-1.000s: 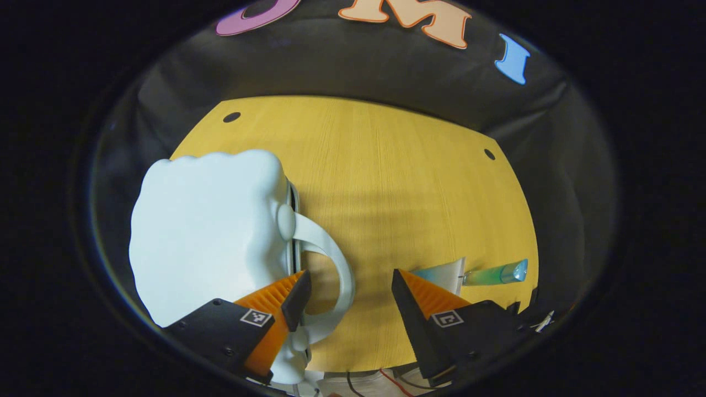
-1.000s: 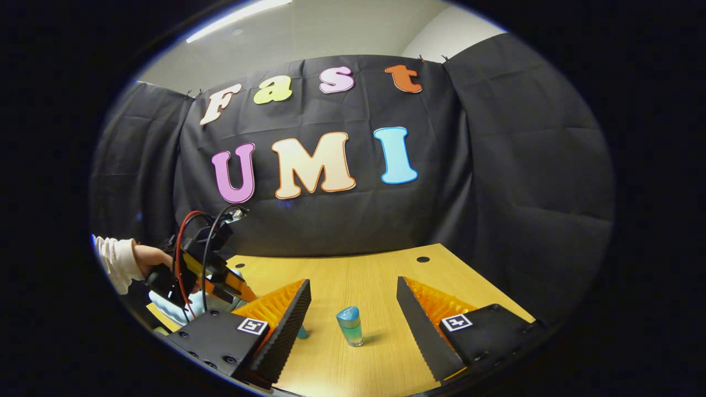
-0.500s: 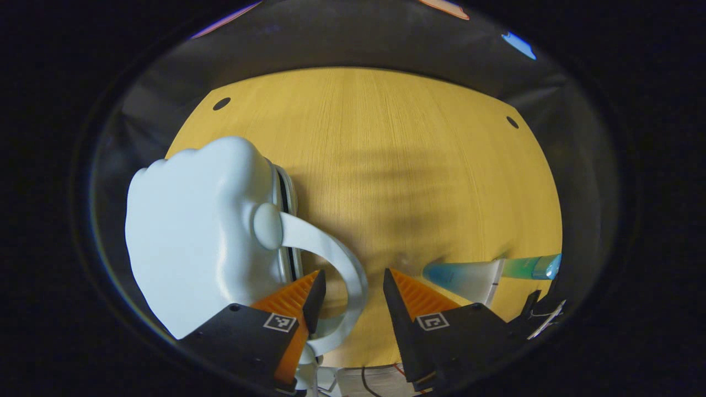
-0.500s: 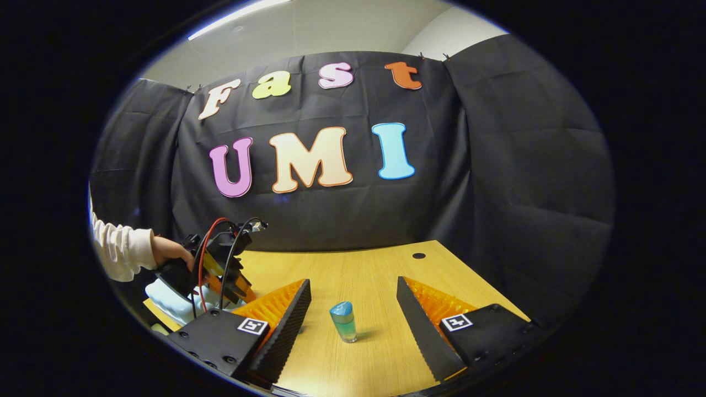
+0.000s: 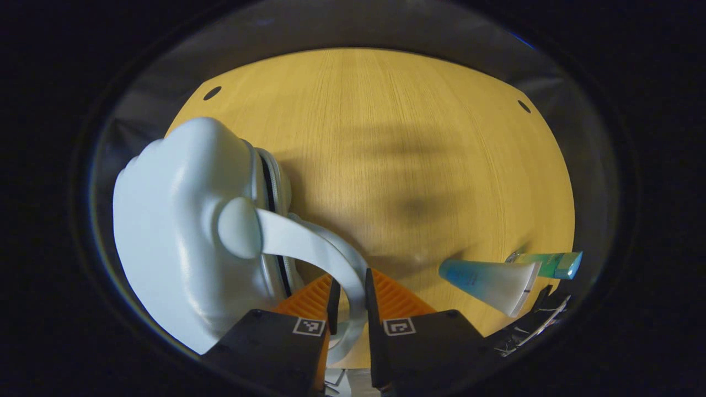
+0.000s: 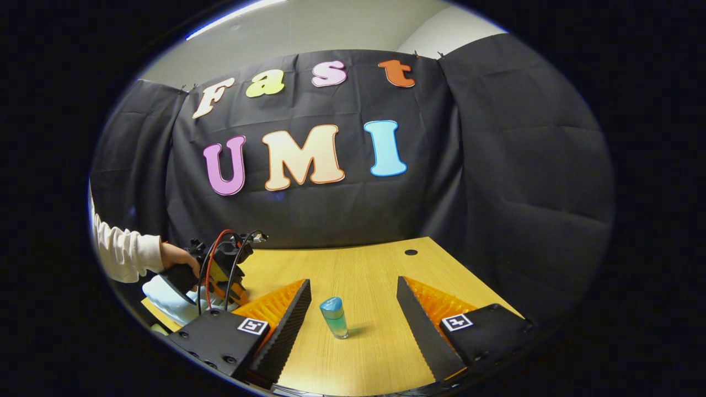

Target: First open the suitcase, pack the skin care products into it, and then close the suitcase.

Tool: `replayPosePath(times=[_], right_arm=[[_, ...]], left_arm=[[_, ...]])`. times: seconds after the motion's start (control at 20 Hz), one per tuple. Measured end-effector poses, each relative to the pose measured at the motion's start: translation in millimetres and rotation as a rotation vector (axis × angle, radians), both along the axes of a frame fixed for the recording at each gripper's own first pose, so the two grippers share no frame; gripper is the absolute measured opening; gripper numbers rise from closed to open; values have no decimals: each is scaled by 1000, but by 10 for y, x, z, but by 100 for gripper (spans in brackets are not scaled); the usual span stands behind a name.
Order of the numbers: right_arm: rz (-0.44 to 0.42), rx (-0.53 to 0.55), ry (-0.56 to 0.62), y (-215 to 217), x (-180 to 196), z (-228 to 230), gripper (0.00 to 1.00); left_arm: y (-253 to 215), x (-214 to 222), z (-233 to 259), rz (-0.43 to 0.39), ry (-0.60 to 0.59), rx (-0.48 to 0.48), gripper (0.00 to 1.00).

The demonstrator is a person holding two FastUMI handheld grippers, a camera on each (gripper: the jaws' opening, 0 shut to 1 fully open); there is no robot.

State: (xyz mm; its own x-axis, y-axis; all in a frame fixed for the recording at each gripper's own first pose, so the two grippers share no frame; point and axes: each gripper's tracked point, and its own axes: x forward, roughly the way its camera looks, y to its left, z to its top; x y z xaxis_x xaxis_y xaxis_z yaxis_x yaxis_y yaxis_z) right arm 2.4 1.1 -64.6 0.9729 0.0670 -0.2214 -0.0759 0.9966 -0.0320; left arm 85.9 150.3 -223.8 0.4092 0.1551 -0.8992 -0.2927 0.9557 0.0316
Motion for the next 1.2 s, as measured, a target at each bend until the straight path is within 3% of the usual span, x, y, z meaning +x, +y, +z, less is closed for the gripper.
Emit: replayPosePath(times=[0.1, 0.35, 0.8, 1.2], right_arm=[[3, -11, 0, 4, -10, -11, 98], [14, -12, 3, 50, -30, -21, 98], [91, 13, 20, 359, -29, -87, 98], [162, 63, 21, 716, -15, -134, 98]], left_arm=[[-7, 7, 2, 1, 5, -4, 14], [-62, 6, 82, 31, -26, -64, 6], [-174, -25, 658, 31, -138, -125, 5], [244, -472, 1684, 69, -288, -133, 5]])
